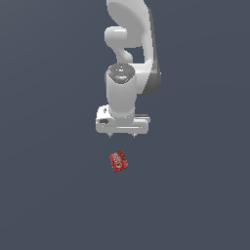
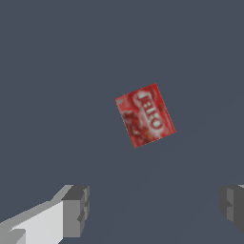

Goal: Pick up the object and move it to a goal position.

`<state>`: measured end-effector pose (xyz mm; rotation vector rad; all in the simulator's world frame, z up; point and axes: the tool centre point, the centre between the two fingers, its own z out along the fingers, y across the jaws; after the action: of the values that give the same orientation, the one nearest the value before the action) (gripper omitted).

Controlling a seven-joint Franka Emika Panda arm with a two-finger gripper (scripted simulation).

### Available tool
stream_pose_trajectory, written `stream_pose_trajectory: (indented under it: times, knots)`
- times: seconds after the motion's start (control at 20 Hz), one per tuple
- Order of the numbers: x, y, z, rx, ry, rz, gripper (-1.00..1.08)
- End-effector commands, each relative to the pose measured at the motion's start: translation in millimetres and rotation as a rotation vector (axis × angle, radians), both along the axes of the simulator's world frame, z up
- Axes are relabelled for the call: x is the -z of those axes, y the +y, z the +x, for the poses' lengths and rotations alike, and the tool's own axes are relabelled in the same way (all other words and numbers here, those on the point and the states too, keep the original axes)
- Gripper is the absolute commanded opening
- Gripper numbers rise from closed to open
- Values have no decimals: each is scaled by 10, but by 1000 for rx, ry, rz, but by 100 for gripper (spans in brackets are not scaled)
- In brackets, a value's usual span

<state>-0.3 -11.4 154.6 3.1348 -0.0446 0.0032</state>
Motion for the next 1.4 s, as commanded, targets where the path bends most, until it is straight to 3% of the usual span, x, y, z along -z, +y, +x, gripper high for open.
stream_pose_trajectory:
  times: [0.0, 0.75, 1.35]
  knots:
    - [0, 0, 0, 0, 0, 0, 100]
    - [-102, 7, 78, -61, -26, -23, 100]
    - [243, -66, 290, -179, -13, -18, 100]
